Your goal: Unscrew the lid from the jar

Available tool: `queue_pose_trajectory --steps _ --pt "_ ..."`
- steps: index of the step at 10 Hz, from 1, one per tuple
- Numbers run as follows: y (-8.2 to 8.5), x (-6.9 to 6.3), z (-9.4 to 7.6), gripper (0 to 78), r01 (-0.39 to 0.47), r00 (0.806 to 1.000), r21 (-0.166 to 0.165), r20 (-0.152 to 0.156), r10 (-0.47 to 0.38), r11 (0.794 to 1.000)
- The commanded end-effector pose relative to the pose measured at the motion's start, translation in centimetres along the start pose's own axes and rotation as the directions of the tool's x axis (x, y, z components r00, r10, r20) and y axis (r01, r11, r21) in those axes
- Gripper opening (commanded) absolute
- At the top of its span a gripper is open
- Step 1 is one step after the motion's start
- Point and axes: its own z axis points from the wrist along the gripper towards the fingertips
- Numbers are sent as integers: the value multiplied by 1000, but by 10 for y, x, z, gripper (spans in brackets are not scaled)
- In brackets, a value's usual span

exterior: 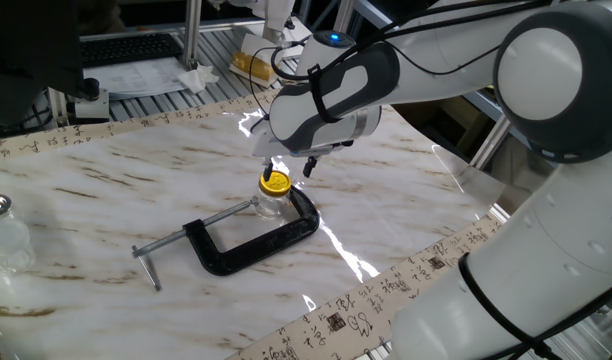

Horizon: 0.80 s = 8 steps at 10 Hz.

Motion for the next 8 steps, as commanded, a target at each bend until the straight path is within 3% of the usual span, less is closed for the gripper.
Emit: queue_pose_trajectory --steps 1,4,8 --pt "6 -14 17 774 -238 971 -10 -5 238 971" --pt "6 -17 16 774 -392 920 3 -20 392 920" --pt "8 -21 13 774 -570 821 8 -22 570 821"
